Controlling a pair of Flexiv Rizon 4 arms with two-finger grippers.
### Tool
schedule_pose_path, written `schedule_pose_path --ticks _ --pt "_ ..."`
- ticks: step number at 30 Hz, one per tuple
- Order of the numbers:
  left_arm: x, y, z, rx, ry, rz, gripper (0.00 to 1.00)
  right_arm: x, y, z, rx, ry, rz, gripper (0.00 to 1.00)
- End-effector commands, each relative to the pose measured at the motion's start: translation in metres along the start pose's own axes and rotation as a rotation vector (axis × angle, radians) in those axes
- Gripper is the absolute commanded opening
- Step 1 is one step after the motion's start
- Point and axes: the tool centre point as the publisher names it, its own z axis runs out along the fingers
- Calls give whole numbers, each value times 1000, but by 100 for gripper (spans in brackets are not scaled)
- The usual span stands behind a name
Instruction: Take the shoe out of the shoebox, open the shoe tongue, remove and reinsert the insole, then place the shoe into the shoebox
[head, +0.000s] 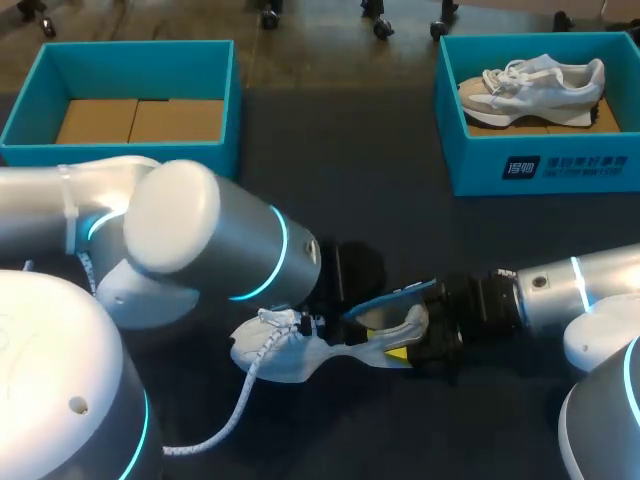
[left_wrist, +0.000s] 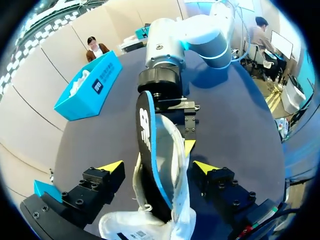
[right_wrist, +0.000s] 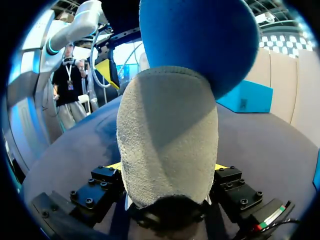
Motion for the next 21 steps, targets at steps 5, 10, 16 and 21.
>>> schedule_pose_path --ticks 5,10,16,21 --pt "4 -11 8 2 -89 11 71 0 0 2 3 -1 0 0" --pt "7 -15 7 11 -115 11 36 0 0 2 3 -1 0 0" --pt "6 -18 8 10 -139 6 11 0 0 2 3 -1 0 0" --pt "4 -19 10 7 -148 0 0 0 0 2 3 -1 0 0"
